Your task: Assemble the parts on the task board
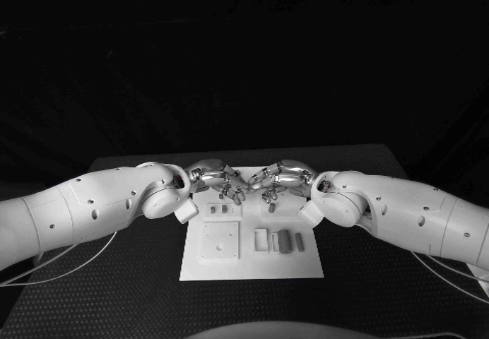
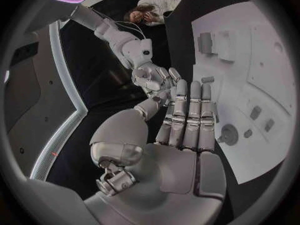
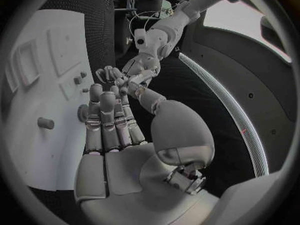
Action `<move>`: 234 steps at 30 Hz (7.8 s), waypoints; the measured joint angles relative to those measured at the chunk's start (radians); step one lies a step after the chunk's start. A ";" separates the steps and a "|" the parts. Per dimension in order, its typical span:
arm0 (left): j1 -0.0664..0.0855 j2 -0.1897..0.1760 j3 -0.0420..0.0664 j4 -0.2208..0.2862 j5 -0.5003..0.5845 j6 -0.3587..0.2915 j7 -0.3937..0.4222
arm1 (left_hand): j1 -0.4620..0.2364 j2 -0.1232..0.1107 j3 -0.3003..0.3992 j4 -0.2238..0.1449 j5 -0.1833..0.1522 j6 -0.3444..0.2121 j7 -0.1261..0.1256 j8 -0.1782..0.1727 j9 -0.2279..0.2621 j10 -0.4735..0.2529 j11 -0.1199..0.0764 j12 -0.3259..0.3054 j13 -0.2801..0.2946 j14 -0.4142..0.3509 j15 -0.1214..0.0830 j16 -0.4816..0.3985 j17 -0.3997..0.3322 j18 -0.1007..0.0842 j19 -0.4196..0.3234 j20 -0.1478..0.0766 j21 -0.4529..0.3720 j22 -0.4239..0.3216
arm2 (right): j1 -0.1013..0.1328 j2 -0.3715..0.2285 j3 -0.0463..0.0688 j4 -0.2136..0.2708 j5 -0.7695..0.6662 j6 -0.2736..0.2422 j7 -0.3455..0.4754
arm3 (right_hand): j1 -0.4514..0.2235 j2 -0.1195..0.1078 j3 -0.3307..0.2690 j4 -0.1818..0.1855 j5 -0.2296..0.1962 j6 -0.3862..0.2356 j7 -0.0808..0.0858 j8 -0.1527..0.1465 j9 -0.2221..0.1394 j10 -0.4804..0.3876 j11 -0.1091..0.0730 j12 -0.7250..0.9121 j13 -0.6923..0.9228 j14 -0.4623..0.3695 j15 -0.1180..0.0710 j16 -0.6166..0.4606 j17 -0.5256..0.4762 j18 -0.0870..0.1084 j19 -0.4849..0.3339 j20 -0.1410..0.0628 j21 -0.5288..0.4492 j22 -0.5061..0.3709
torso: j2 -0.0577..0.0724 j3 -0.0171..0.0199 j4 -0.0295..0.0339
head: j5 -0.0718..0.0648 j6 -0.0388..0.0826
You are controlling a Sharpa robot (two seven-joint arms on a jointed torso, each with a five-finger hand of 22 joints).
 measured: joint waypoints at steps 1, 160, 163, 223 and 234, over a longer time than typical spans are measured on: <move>0.000 0.000 0.000 0.000 0.000 0.000 0.000 | 0.000 0.000 0.000 0.000 0.000 0.000 0.000 0.000 0.000 0.000 0.000 0.000 0.000 0.000 0.000 0.000 0.000 0.000 0.000 0.000 0.000 0.000 | 0.000 0.000 0.000 0.000 0.000 -0.003 0.001 | 0.004 0.001 0.000 0.000 0.000 0.011 -0.003 0.007 0.002 0.014 -0.004 0.010 0.003 0.006 -0.003 0.002 0.002 -0.004 0.004 0.001 0.000 0.000 | 0.000 0.0000 0.0000 | 0.000 0.000; 0.000 -0.052 0.006 -0.071 0.374 -0.378 0.037 | -0.032 -0.126 -0.017 0.030 0.004 -0.113 0.063 -0.069 -0.021 -0.036 0.029 -0.020 0.059 -0.007 0.014 -0.051 0.041 0.000 -0.013 0.013 0.000 0.037 | -0.032 0.276 -0.159 -0.056 -1.365 -0.245 -0.240 | 0.055 -0.029 0.148 -0.006 0.003 0.140 -0.071 0.081 0.150 0.156 -0.082 0.084 0.160 0.106 -0.070 0.008 0.046 0.009 0.093 -0.043 0.050 -0.001 | 0.000 -0.0009 0.0000 | 0.086 -0.066; 0.000 -0.053 0.006 -0.071 0.372 -0.378 0.037 | -0.032 -0.126 -0.017 0.030 0.004 -0.113 0.063 -0.069 -0.021 -0.036 0.029 -0.020 0.059 -0.007 0.014 -0.051 0.041 0.000 -0.013 0.013 0.000 0.037 | -0.032 0.277 -0.159 -0.057 -1.365 -0.243 -0.240 | 0.056 -0.031 0.148 -0.006 0.000 0.140 -0.071 0.080 0.150 0.156 -0.082 0.084 0.160 0.106 -0.071 0.008 0.046 0.009 0.093 -0.043 0.050 -0.001 | 0.000 -0.0008 0.0000 | 0.085 -0.067; 0.000 -0.044 0.006 -0.080 0.365 -0.368 0.036 | -0.032 -0.126 -0.017 0.030 0.004 -0.113 0.063 -0.069 -0.022 -0.036 0.029 -0.020 0.063 -0.007 0.014 -0.054 0.044 0.000 -0.013 0.013 0.000 0.039 | -0.051 0.275 -0.158 -0.054 -1.357 -0.244 -0.235 | 0.060 -0.030 0.148 -0.007 0.004 0.138 -0.073 0.081 0.150 0.156 -0.082 0.084 0.160 0.112 -0.073 0.008 0.045 0.003 0.093 -0.042 0.050 0.000 | 0.000 -0.0007 -0.0001 | 0.101 -0.081; 0.000 -0.044 0.006 -0.080 0.364 -0.367 0.036 | -0.032 -0.126 -0.017 0.030 0.004 -0.113 0.063 -0.069 -0.022 -0.036 0.029 -0.020 0.063 -0.007 0.014 -0.054 0.045 0.000 -0.013 0.013 0.000 0.040 | -0.051 0.281 -0.158 -0.056 -1.352 -0.243 -0.234 | 0.056 -0.033 0.148 -0.007 0.004 0.138 -0.073 0.081 0.151 0.156 -0.082 0.084 0.161 0.114 -0.071 0.007 0.046 0.003 0.093 -0.042 0.050 0.000 | 0.000 -0.0006 -0.0001 | 0.102 -0.085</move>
